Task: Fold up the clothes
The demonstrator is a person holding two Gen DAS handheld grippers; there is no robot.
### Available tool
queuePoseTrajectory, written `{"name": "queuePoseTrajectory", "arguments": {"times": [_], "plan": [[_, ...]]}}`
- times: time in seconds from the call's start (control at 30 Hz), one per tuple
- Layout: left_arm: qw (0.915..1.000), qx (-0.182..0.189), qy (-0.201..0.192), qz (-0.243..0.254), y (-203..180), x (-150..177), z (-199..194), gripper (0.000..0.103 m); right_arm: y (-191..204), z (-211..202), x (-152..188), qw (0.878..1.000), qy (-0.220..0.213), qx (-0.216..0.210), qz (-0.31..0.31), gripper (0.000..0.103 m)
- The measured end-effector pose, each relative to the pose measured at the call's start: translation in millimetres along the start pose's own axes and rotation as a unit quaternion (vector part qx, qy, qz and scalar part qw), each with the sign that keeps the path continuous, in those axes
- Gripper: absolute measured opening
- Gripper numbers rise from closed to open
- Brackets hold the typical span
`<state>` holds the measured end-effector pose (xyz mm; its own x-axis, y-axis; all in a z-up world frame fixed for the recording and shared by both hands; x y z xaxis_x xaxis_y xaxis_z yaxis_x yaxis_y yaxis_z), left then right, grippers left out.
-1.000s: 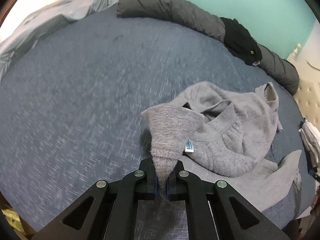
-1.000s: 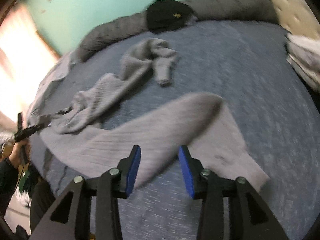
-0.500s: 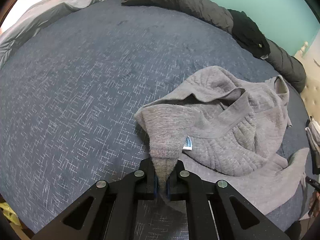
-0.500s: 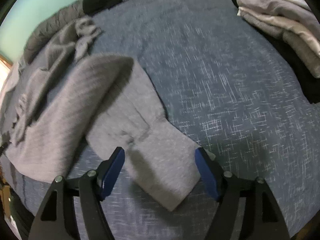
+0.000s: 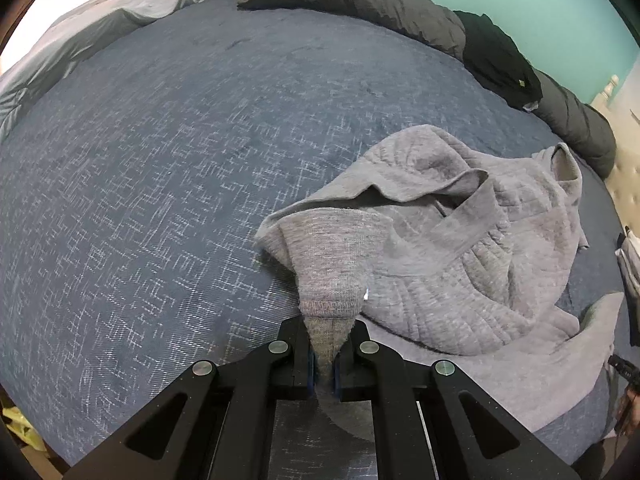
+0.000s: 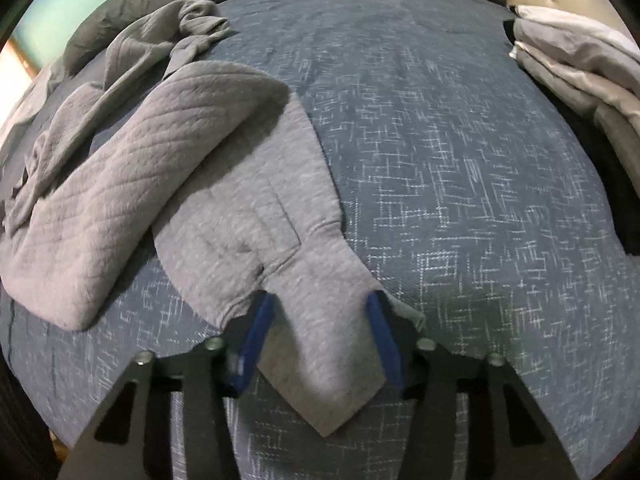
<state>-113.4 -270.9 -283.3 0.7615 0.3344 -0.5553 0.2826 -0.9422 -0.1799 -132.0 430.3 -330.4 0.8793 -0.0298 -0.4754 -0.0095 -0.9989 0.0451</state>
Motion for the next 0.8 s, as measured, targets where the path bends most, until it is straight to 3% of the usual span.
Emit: {"name": "queuePoseTrajectory", "arguments": {"times": [0.07, 0.17, 0.53, 0.8], "plan": [[1.0000, 0.000, -0.001, 0.000, -1.3, -0.6, -0.2, 0.006, -1.7, -2.8, 1.5, 1.000, -0.004, 0.002, -0.002, 0.021], [1.0000, -0.001, -0.001, 0.001, -1.3, -1.5, -1.0, 0.006, -2.1, -8.9, 1.3, 1.000, -0.013, 0.008, -0.011, 0.013], [1.0000, -0.004, -0.004, -0.004, 3.0, -5.0, -7.2, 0.006, -37.7, -69.0, -24.7, 0.996, -0.082, 0.034, -0.014, 0.005], [1.0000, -0.008, -0.001, -0.006, 3.6, -4.6, -9.3, 0.007, -107.7, -109.6, -44.9, 0.988, -0.080, 0.131, -0.020, 0.001]]}}
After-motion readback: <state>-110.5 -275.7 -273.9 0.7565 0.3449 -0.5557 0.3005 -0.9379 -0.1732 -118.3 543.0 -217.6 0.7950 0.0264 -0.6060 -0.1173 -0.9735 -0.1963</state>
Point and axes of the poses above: each gripper's, at about its wrist camera, not at the fingertips, and z roughly the way its jaws point, y to its left, x to its underside, the point moved 2 cm from there along z, roughly the way its jaws point, and after that the axes turned 6 degrees about -y, right-handed, at the moved point
